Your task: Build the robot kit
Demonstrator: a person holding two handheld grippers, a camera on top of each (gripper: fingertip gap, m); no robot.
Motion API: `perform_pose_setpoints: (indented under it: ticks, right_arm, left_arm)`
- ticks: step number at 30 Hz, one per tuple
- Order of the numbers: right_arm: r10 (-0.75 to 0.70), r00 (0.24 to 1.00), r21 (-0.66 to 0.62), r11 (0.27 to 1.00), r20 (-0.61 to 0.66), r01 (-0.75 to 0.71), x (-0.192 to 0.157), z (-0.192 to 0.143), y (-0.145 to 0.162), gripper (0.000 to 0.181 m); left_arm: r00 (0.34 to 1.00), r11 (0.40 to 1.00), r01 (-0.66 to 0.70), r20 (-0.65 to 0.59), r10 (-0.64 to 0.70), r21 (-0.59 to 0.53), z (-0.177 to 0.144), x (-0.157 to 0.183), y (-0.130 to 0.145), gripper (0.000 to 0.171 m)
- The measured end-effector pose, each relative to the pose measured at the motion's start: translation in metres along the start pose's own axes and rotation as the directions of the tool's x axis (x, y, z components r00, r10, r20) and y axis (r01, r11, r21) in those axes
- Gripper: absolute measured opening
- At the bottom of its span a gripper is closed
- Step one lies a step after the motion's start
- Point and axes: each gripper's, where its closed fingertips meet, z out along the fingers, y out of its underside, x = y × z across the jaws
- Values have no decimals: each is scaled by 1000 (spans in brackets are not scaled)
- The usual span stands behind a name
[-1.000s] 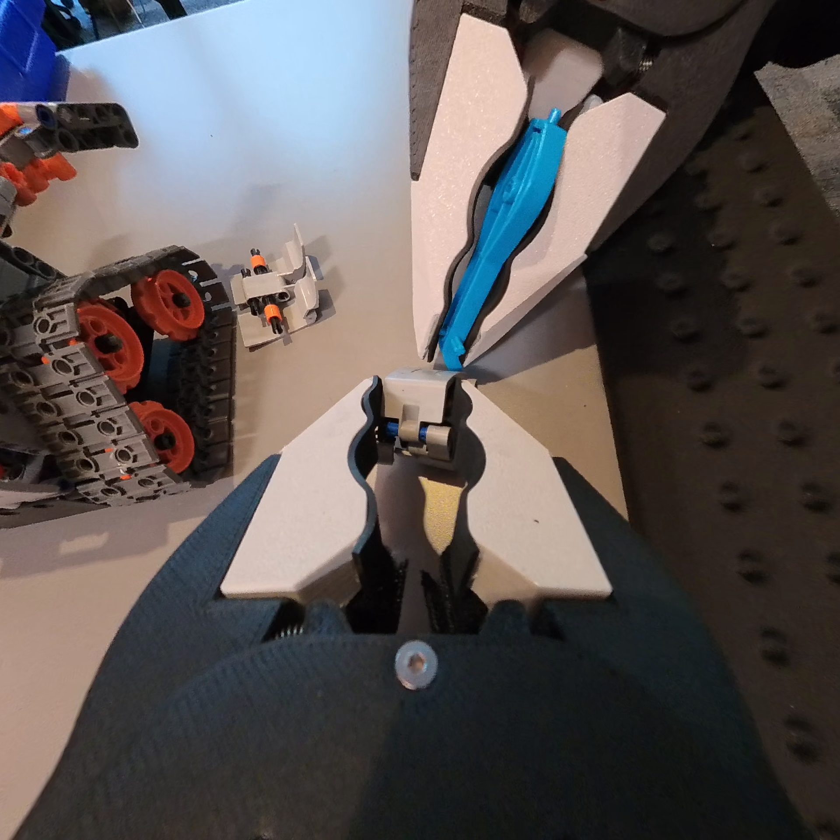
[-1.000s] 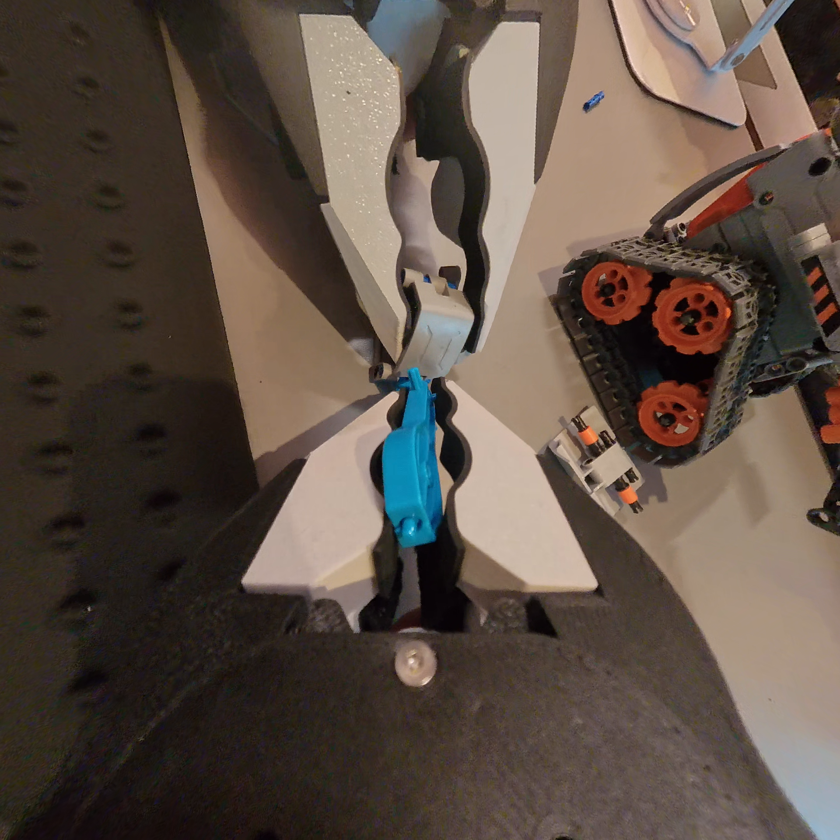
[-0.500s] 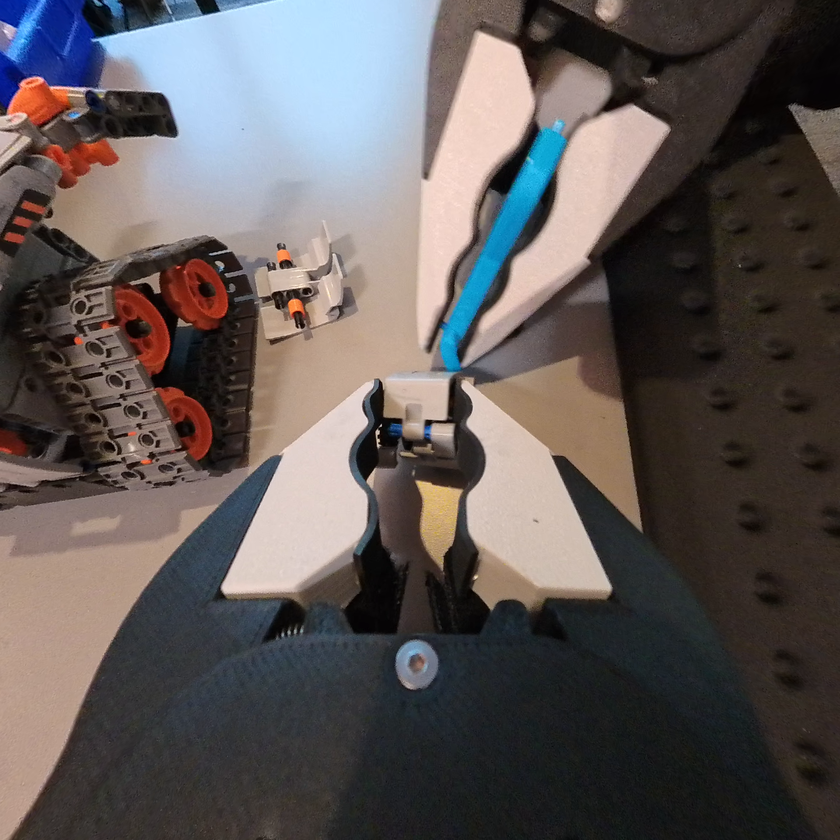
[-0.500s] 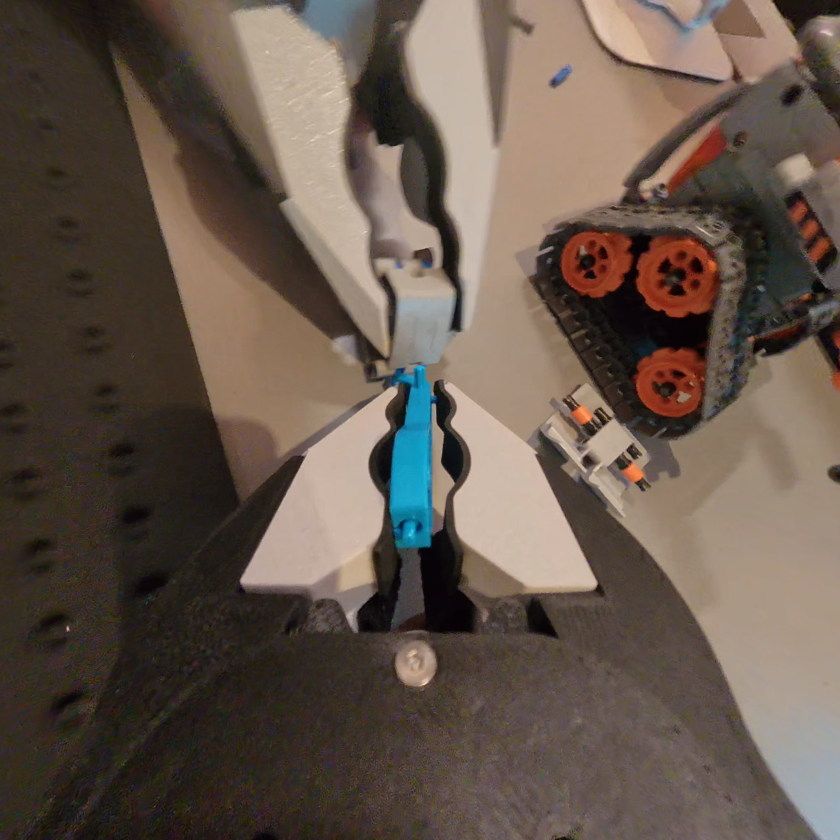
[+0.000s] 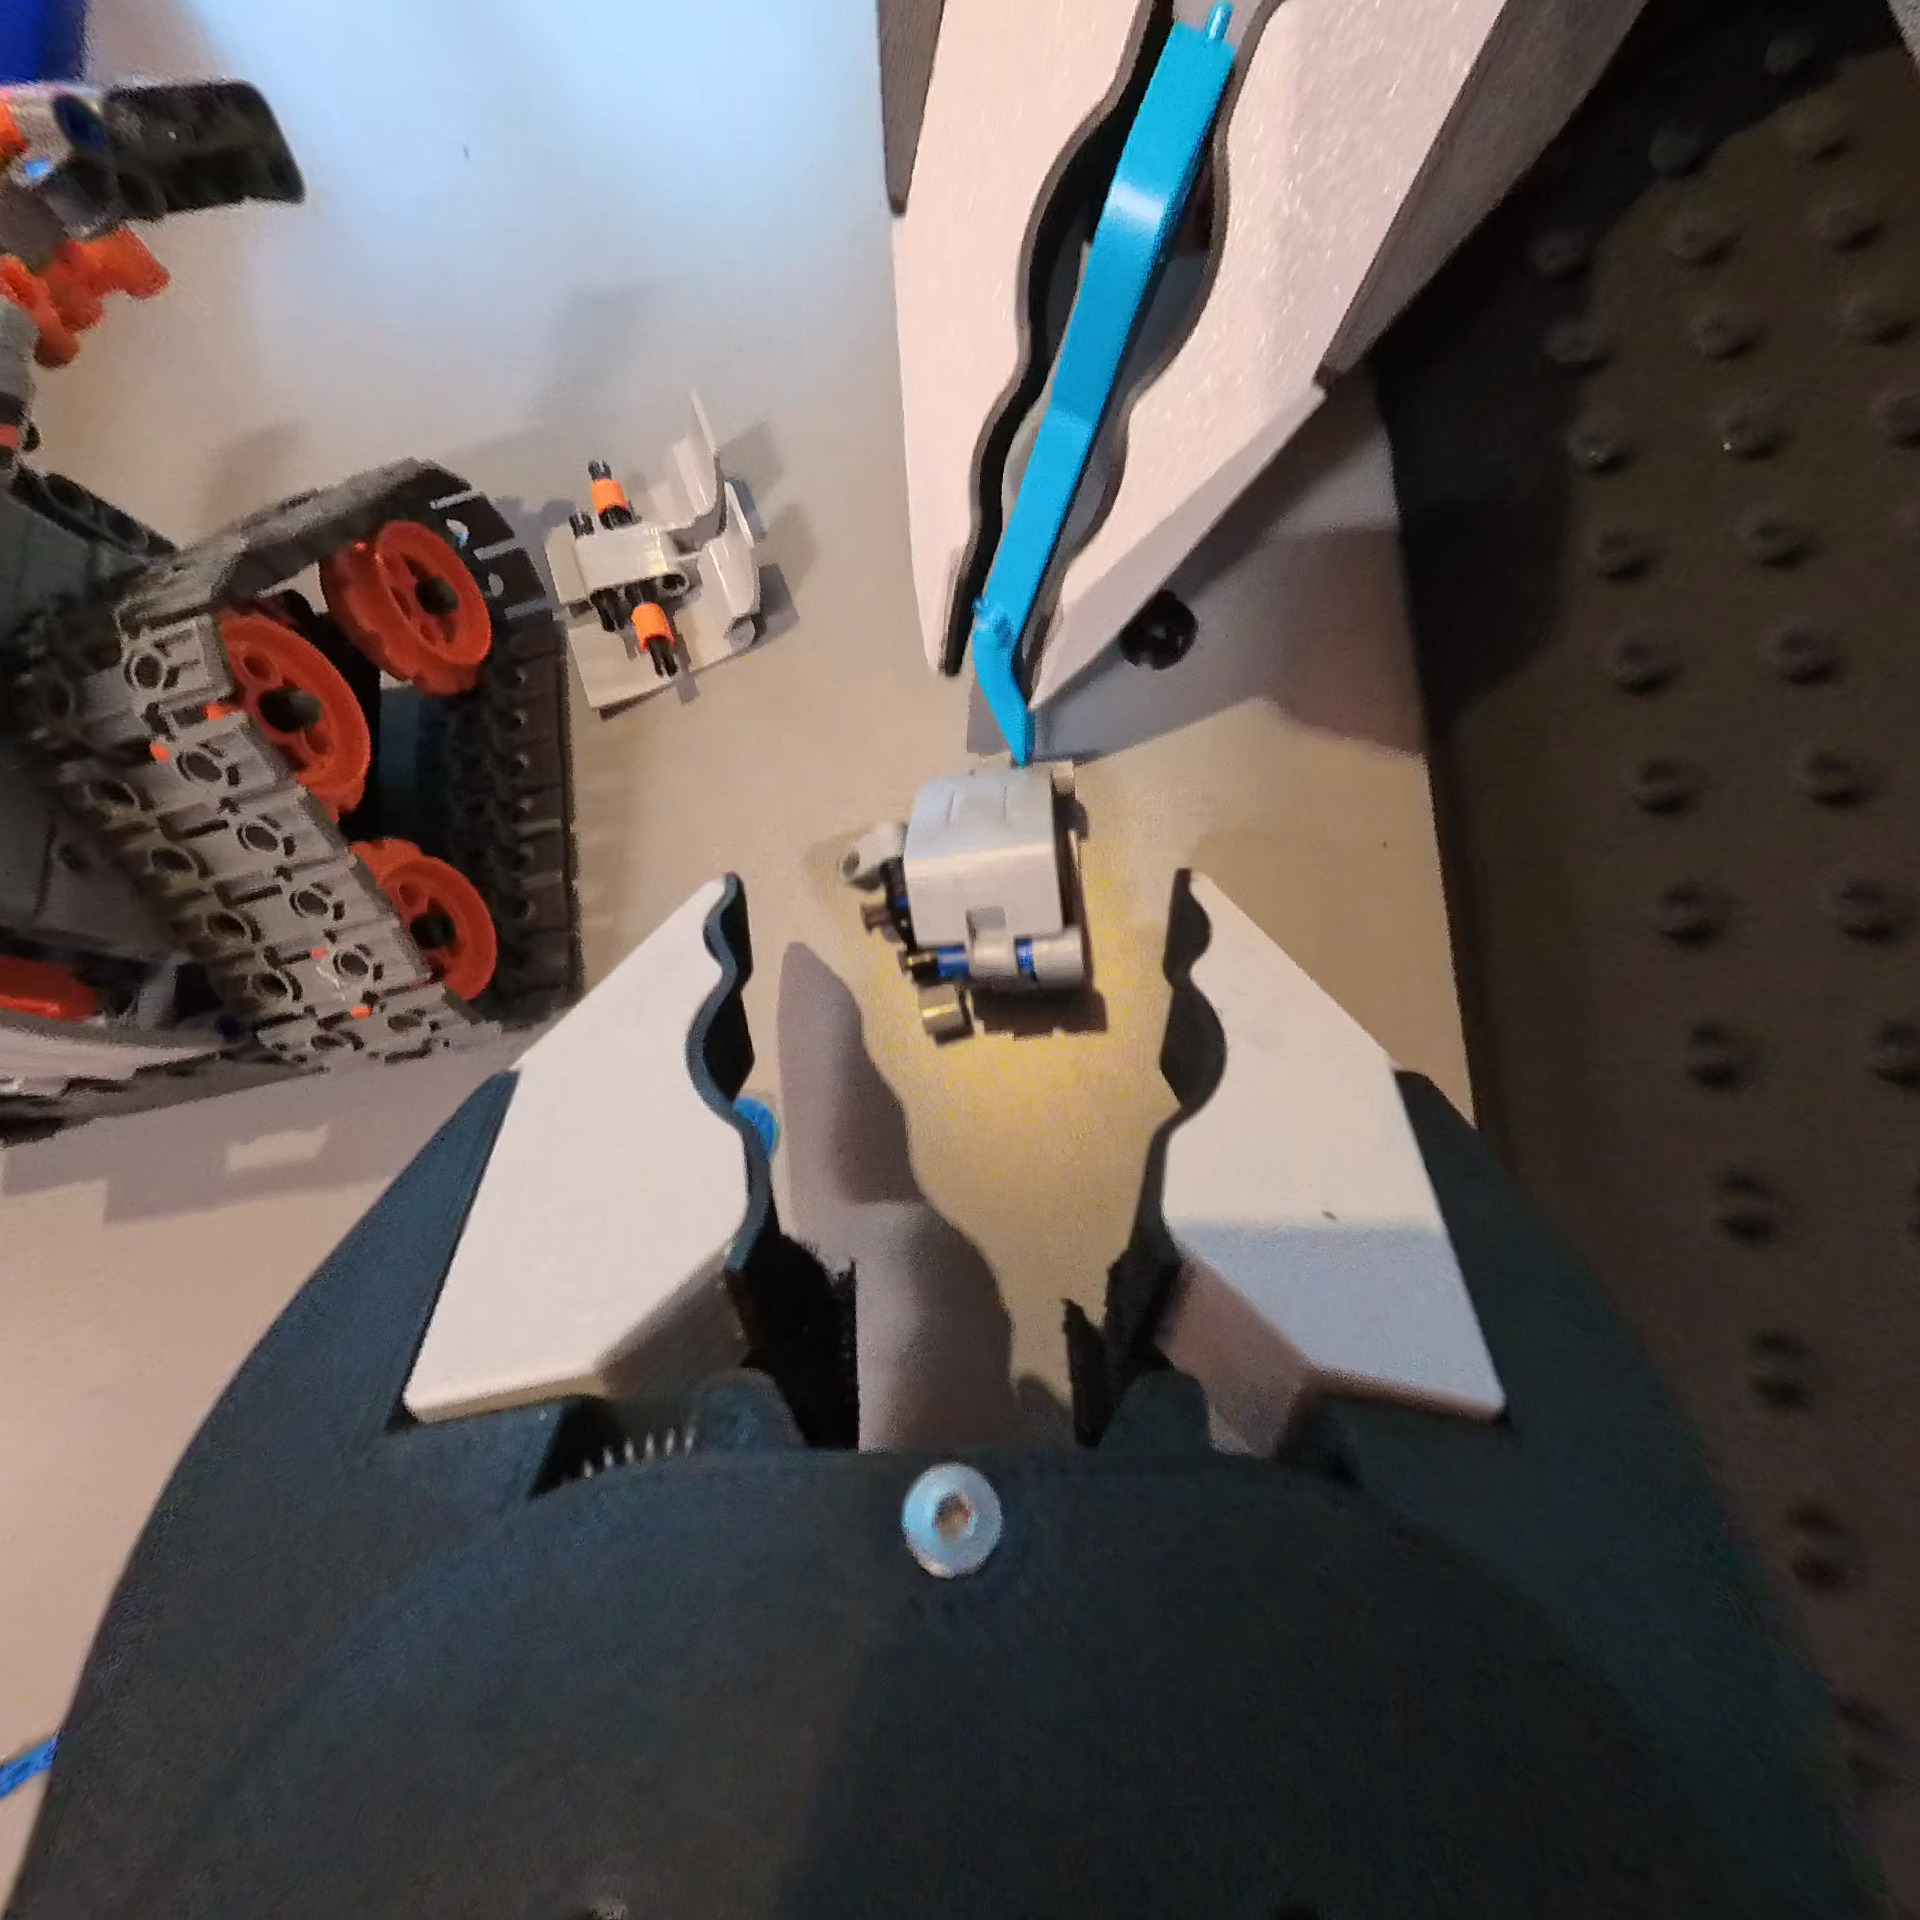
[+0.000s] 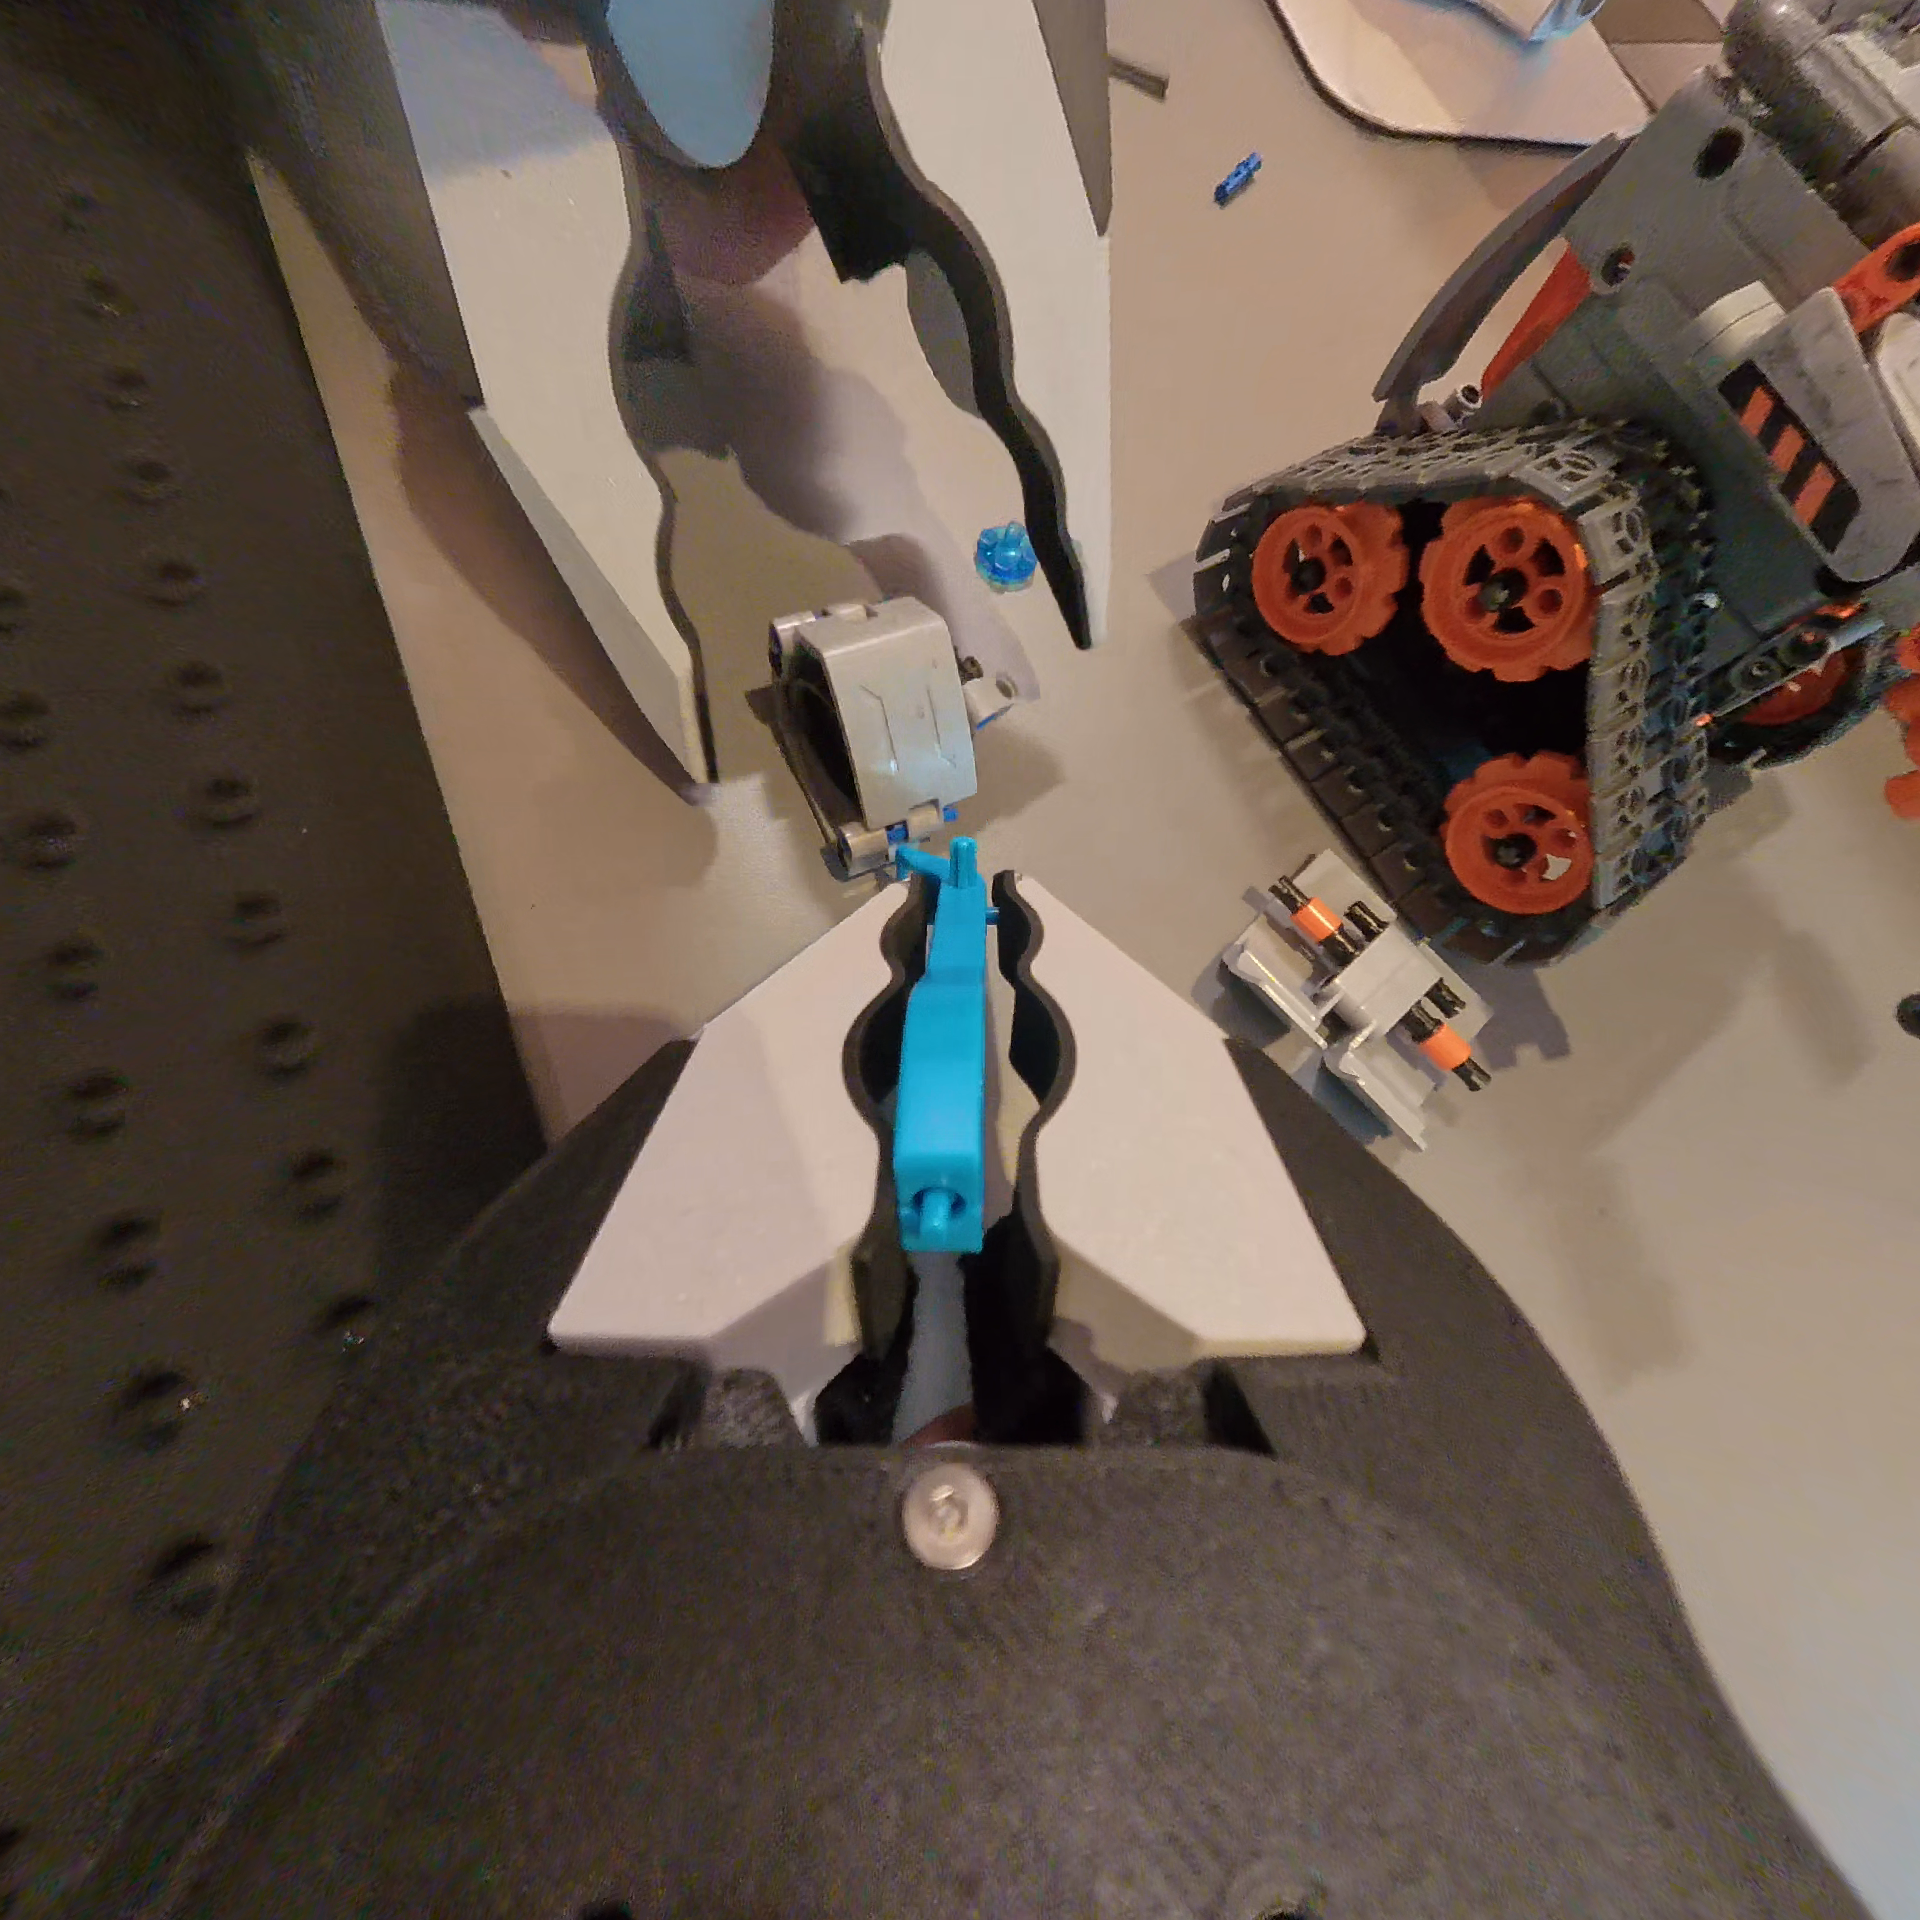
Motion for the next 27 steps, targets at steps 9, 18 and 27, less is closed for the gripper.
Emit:
perform_pose_setpoints:
  ticks: [9,18,27]
  right_arm:
    - [34,999,49,998,-5,-34,1,-5,-17,11]
    - [80,997,-22,997,-3,-80,2,4,-2,11]
    - [59,998,-49,997,-6,-59,1,7,0,11]
  left_arm:
    - [992,993,103,-70,-107,-61,-7,16,22,50]
    - [1000,997,23,-7,-23,-69,-8,8,9,31]
    - [993,974,-121,-30,117,-191,-18,11,-7,31]
